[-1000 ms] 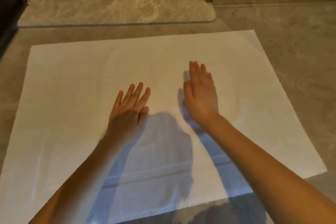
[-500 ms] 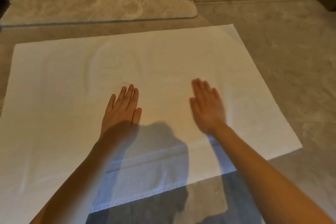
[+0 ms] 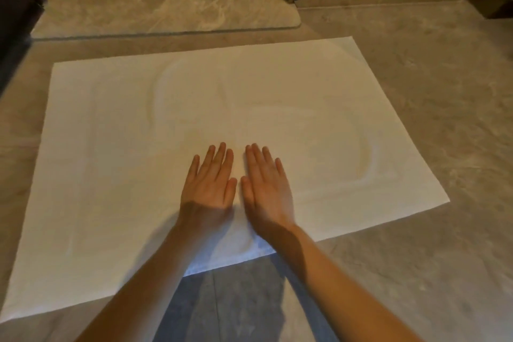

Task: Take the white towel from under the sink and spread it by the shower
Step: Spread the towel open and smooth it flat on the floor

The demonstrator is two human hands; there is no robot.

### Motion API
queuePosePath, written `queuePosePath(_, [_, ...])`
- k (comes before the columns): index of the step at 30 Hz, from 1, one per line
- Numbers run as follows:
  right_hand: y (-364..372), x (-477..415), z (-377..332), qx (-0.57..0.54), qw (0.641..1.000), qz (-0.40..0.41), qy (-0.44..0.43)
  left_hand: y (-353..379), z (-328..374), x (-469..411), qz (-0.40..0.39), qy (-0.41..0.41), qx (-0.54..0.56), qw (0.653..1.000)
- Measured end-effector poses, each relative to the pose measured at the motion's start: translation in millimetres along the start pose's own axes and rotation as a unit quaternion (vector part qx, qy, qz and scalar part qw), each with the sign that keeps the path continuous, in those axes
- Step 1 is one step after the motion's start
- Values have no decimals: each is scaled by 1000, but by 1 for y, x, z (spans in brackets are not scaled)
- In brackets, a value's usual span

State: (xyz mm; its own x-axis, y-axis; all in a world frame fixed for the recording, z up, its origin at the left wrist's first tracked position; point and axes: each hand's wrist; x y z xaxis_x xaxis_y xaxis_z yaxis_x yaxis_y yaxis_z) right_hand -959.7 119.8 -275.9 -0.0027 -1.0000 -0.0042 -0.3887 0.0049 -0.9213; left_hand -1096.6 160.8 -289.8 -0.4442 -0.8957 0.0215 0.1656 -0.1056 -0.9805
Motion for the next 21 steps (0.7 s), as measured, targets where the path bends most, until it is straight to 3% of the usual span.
queuePosePath(6, [19, 13, -28, -31, 1000, -3, 0, 13, -18, 9, -3, 11, -33, 999])
queuePosePath(11, [13, 18, 15, 42, 997, -55, -34, 12, -17, 9, 12, 7, -12, 1000])
queuePosePath(17, [-41, 29, 131, 95, 990, -34, 94, 9, -17, 9, -17, -9, -25, 1000])
queuePosePath(21, [-54, 30, 148, 93, 988, -27, 119, 3, -8, 2, -18, -19, -19, 999])
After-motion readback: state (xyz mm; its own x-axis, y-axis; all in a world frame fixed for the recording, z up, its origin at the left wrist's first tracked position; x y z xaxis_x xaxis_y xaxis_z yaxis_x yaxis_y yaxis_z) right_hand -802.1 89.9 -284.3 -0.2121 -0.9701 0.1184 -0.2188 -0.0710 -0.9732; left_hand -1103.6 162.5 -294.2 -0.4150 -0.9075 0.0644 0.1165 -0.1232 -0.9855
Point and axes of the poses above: each hand's wrist, its own x-axis away from the middle knuckle, its own y-axis out of the palm, z = x × y, and after that the axes turned 2 degrees about -y, right-handed
